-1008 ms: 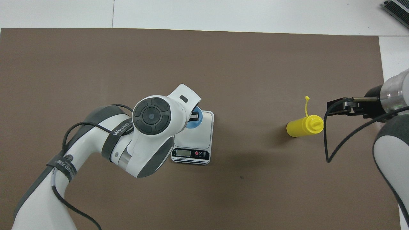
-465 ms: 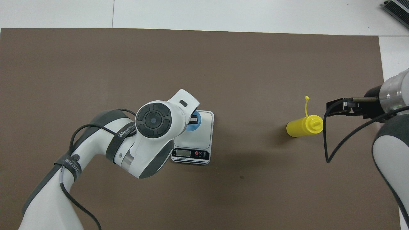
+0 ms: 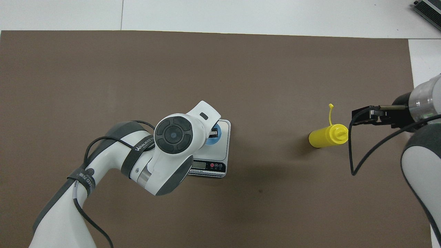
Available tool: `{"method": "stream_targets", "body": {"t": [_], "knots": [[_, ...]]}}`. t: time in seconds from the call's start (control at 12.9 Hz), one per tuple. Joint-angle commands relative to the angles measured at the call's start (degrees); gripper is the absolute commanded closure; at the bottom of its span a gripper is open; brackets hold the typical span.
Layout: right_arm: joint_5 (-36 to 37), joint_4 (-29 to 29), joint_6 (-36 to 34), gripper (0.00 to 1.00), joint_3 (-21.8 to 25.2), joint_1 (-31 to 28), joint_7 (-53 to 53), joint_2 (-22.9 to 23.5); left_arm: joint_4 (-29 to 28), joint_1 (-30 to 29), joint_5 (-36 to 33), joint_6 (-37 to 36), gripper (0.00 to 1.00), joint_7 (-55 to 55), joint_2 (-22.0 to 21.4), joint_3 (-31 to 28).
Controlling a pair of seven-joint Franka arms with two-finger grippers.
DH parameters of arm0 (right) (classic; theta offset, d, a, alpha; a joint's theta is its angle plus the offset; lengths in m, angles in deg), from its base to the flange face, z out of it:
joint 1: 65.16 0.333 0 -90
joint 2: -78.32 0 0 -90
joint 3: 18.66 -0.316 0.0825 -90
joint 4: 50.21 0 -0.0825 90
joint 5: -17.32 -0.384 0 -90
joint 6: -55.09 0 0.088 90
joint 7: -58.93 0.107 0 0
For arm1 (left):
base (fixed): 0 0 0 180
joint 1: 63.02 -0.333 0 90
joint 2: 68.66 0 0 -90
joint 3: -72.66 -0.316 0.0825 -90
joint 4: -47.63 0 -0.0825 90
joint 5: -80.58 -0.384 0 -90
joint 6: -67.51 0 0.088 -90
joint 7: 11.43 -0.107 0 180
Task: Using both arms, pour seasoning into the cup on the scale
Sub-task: 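Lower the blue cup onto the scale and open the left gripper, then withdraw the left gripper from the cup back toward its rest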
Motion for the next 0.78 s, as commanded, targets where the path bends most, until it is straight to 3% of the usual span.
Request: {"method": "stream_targets", "body": {"t": [0.0, 0.47, 0.54, 0.62, 0.7], "knots": [[-0.38, -1.46, 1.01, 0.00, -0.30, -0.59, -1.36, -1.31, -0.77, 1.06, -1.34, 1.27, 1.00, 1.18, 0.02, -0.99], [-0.38, -1.28, -0.48, 0.00, -0.21, -1.02, -1.27, -1.31, -0.94, 0.36, -1.34, 1.36, 1.00, 0.56, 0.11, -0.99], [-0.38, -1.28, -0.83, 0.00, -0.21, -1.11, -1.27, -1.31, -1.03, 0.53, -1.42, 1.36, 0.84, 0.56, 0.02, -0.99], [-0.38, -1.28, -0.84, 0.00, -0.21, -1.03, -1.27, -1.31, -0.94, 0.45, -1.34, 1.36, 0.03, 0.56, 0.02, -0.99], [-0.38, -1.28, -0.84, 0.00, -0.21, -0.94, -1.27, -1.31, -0.77, 0.27, -1.34, 1.36, 0.00, 0.56, 0.11, -0.99]]}}
